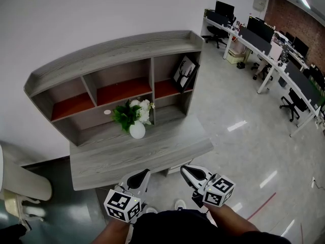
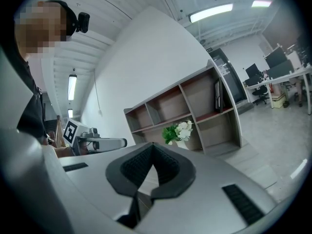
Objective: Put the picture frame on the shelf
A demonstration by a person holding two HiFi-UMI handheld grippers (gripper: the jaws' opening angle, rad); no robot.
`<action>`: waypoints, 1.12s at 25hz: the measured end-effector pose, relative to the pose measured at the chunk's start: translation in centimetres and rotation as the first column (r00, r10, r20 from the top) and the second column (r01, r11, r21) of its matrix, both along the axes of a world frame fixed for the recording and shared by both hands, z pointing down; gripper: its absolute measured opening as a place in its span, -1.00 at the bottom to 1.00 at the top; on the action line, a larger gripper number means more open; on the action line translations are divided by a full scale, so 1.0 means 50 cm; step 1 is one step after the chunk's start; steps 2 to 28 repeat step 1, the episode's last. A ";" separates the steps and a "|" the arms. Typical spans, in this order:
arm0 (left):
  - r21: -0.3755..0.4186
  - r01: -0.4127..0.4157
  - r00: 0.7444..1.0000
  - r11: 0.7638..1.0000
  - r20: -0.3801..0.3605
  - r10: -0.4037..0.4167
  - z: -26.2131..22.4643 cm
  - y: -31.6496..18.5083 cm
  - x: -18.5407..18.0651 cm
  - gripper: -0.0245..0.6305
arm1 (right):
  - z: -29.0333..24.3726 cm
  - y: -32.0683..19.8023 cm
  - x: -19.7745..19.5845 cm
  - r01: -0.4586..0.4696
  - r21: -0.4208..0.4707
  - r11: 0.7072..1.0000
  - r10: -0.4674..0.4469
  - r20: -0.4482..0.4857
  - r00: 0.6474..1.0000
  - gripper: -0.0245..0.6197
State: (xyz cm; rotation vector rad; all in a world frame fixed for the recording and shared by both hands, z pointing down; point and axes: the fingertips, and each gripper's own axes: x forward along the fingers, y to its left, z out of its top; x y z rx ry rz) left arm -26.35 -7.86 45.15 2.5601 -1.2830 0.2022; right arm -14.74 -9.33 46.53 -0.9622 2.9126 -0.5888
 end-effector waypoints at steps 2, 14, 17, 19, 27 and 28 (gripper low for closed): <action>0.000 0.001 1.000 1.000 0.000 -0.001 0.000 0.000 -0.001 -0.90 | 0.001 0.001 -0.001 0.000 0.000 1.000 0.000 0.000 1.000 -0.88; 0.000 0.001 1.000 1.000 0.000 -0.001 0.000 0.000 -0.001 -0.90 | 0.001 0.001 -0.001 0.000 0.000 1.000 0.000 0.000 1.000 -0.88; 0.000 0.001 1.000 1.000 0.000 -0.001 0.000 0.000 -0.001 -0.90 | 0.001 0.001 -0.001 0.000 0.000 1.000 0.000 0.000 1.000 -0.88; 0.000 0.001 1.000 1.000 0.000 -0.001 0.000 0.000 -0.001 -0.90 | 0.001 0.001 -0.001 0.000 0.000 1.000 0.000 0.000 1.000 -0.88; 0.000 0.001 1.000 1.000 0.000 -0.001 0.000 0.000 -0.001 -0.90 | 0.001 0.001 -0.001 0.000 0.000 1.000 0.000 0.000 1.000 -0.88; 0.000 0.001 1.000 1.000 0.000 -0.001 0.000 0.000 -0.001 -0.90 | 0.001 0.001 -0.001 0.000 0.000 1.000 0.000 0.000 1.000 -0.88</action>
